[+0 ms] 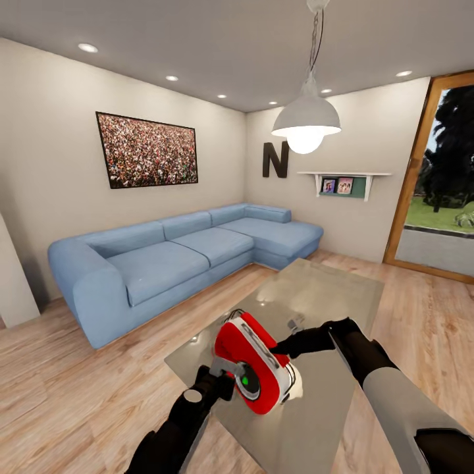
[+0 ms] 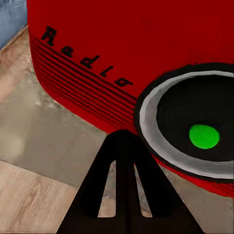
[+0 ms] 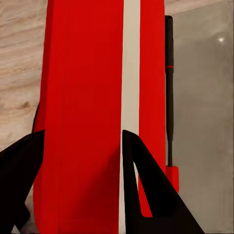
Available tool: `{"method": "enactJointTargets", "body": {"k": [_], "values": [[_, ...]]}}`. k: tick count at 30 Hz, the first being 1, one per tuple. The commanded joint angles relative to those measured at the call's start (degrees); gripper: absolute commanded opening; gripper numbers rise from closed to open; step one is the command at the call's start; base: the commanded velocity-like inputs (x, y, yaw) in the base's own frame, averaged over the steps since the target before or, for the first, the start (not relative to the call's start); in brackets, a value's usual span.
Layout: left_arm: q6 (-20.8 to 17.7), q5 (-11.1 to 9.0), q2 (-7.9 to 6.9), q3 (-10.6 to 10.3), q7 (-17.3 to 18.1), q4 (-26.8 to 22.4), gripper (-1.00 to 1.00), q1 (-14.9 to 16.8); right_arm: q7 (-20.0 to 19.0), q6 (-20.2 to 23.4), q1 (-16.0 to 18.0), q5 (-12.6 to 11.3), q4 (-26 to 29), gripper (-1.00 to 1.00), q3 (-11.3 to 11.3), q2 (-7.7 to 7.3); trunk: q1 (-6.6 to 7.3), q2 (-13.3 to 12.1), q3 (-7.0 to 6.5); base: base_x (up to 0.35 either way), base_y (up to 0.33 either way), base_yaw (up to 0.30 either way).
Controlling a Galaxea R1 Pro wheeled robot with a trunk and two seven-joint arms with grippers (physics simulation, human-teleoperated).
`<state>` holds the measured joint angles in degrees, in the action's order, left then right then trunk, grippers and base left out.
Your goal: Turn on the radio receiver that's on the table in the living room.
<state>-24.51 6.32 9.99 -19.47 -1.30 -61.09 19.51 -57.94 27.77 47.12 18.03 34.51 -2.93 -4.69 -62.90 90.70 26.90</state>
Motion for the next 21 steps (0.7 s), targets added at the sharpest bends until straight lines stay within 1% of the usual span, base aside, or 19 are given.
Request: {"method": "enactJointTargets", "body": {"k": [1, 2, 3, 4, 5, 6, 8, 9, 10, 12, 13, 14, 15, 16, 17, 19, 21], "values": [[0.0, 0.0, 0.01, 1.6, -0.1, -0.5, -1.00, 0.0, 1.3, 0.5, 0.0, -0.7, 0.0, -1.00, 0.0, 0.03, 0.00, 0.0, 0.00, 0.000, 0.000, 0.000], [0.0, 0.0, 0.01, 4.2, -0.3, -1.1, -1.00, 0.0, 3.3, 0.5, 0.0, -0.8, 0.0, -1.00, 0.0, 0.03, 0.00, 0.0, 0.00, 0.000, 0.000, 0.000], [0.0, 0.1, 0.01, 5.9, -0.3, -1.4, -1.00, 0.0, 4.7, 0.5, 0.0, -0.8, 0.0, -1.00, 0.0, 0.03, 0.00, 0.0, 0.00, 0.000, 0.000, 0.000], [0.0, 0.2, 0.01, 8.3, -0.3, -1.6, -1.00, 0.0, 6.5, 0.5, 0.0, -0.8, 0.1, -1.00, 0.0, 0.03, 0.00, 0.0, 0.00, 0.000, 0.000, 0.000], [0.0, 0.3, 0.01, 9.7, -0.4, -1.7, -1.00, 0.0, 7.7, 0.6, 0.0, -0.8, 0.1, -1.00, 0.0, 0.03, 0.00, 0.0, 0.00, 0.000, 0.000, 0.000], [0.0, 0.4, 0.01, 11.5, -0.4, -1.8, -1.00, 0.0, 9.5, 0.7, 0.0, -0.7, 0.1, -1.00, 0.0, 0.03, 0.00, 0.0, 0.00, 0.000, 0.000, 0.000], [0.0, 0.4, 0.01, 14.0, -0.5, -1.8, -1.00, 0.0, 12.0, 0.9, 0.0, -0.7, 0.1, -1.00, 0.0, 0.03, 0.00, 0.0, 0.00, 0.000, 0.000, 0.000], [0.1, 0.3, 0.01, 16.5, -0.5, -1.8, -1.00, -0.1, 13.9, 1.0, 0.0, -0.8, 0.1, -1.00, 0.1, 0.03, 0.00, 0.0, 0.00, 0.000, 0.000, 0.000], [0.1, 0.2, 0.01, 19.5, -0.4, -1.7, -1.00, -0.1, 15.4, 1.1, 0.0, -0.8, 0.1, -1.00, 0.1, 0.03, 0.00, 0.0, 0.00, 0.000, 0.000, 0.000], [0.1, 0.2, -1.27, 23.6, -0.4, -1.4, -1.00, -0.1, 17.1, 1.3, 0.0, -0.8, 0.1, -1.00, 0.0, 0.03, 0.00, 0.0, 0.00, 0.000, 0.000, 0.000], [0.2, 0.2, -2.35, 26.6, -0.4, -0.6, -1.00, -0.1, 18.4, 1.4, 0.0, -0.7, 0.1, -1.00, 0.1, 0.03, 0.00, 0.0, 0.00, 0.000, 0.000, 0.000], [0.3, 0.2, -3.51, 29.4, -0.3, 1.2, -1.00, -0.2, 19.8, 1.6, 0.0, -0.7, 0.2, -1.00, 0.1, 0.03, 0.00, 0.0, 0.00, 0.000, 0.000, 0.000], [0.6, 0.2, -4.30, 31.1, -0.3, 2.8, -1.00, -0.2, 20.4, 2.2, 0.0, -0.7, 0.2, -1.00, 0.1, 0.03, 0.00, 0.0, 0.00, 0.000, 0.000, 0.000], [1.5, 0.2, -5.37, 33.3, -0.3, 5.6, -1.00, -0.2, 21.2, 4.4, 0.0, -0.4, 0.2, -1.00, 0.1, 0.03, 0.00, 0.0, 0.00, 0.000, 0.000, 0.000], [3.0, 0.2, -6.46, 35.2, -0.3, 8.8, -1.00, -0.3, 21.4, 5.7, 0.0, -0.3, 0.3, -1.00, 0.1, 0.03, 0.00, 0.0, 0.00, 0.000, 0.000, 0.000], [5.5, 0.2, -7.93, 37.2, -0.3, 13.5, -1.00, -0.3, 21.6, 8.0, 0.0, -0.1, 0.4, -1.00, 0.0, 0.03, 0.00, 0.0, 0.00, 0.000, 0.000, 0.000], [9.8, 0.2, -9.80, 39.2, -0.4, 20.9, -1.00, -0.3, 21.7, 11.9, 0.0, 0.0, 0.5, -1.00, 0.0, 0.03, 0.00, 0.0, 0.00, 0.000, 0.000, 0.000]]}}
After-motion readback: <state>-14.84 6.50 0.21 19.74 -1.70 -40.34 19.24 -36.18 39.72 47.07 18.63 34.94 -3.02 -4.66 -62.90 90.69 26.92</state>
